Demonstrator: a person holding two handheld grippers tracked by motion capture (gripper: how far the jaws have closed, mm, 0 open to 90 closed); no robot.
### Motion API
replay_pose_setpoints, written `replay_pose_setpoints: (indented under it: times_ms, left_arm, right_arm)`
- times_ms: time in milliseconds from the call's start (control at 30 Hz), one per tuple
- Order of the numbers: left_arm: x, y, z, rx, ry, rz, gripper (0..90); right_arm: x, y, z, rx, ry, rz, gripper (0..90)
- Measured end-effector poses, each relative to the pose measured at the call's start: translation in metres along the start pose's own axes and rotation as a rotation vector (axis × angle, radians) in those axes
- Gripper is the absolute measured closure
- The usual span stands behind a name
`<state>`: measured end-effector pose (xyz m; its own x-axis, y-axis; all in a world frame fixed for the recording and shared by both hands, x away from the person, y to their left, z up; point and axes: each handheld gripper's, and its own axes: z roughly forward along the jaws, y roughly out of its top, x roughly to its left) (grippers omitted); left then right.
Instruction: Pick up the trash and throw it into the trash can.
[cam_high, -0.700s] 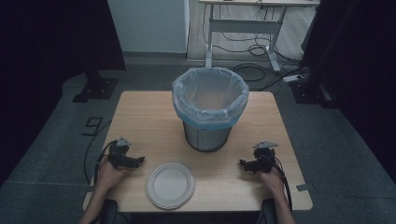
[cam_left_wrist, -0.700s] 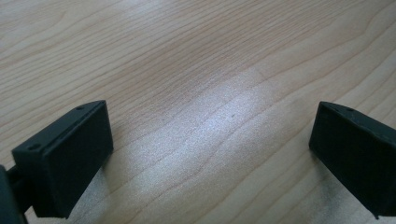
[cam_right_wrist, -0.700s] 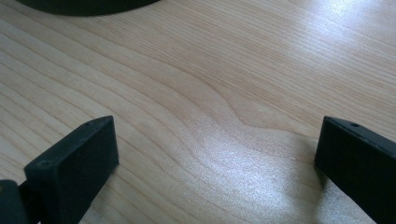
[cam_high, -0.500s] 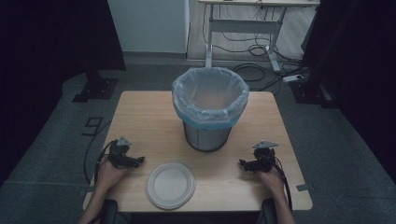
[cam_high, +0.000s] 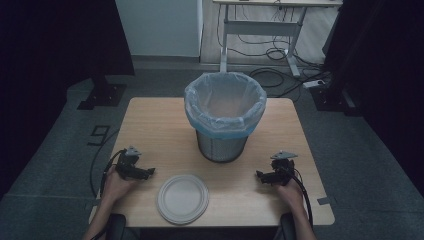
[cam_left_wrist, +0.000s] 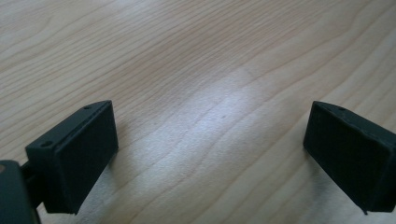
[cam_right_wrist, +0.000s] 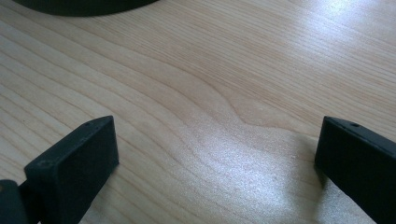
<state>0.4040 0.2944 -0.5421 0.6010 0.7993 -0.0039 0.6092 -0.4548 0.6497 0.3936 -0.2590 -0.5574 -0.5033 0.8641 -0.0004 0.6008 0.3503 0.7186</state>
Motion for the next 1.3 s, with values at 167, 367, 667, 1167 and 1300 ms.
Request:
replay_pose_setpoints:
  times_ms: [167,367,667,1167,1300]
  left_arm:
    - [-0.009,0.007,-0.004,-0.028,-0.040,0.024,3.1]
    - [-0.030,0.019,-0.005,-0.036,-0.096,0.088,4.5]
    - [-0.058,0.034,-0.003,-0.070,-0.184,0.144,10.0]
    - [-0.079,0.040,0.015,-0.012,-0.230,0.229,31.1]
    - [-0.080,0.039,0.018,0.001,-0.246,0.236,38.8]
  right_arm:
    - [0.000,0.000,0.000,0.000,-0.001,0.001,0.0]
    - [0.001,0.000,0.000,0.000,-0.003,0.003,0.0]
    - [0.001,0.000,0.000,0.000,-0.003,0.004,0.0]
    - [0.002,-0.001,-0.001,0.000,-0.003,0.005,0.0]
    - [0.002,-0.001,-0.001,0.001,-0.003,0.005,0.0]
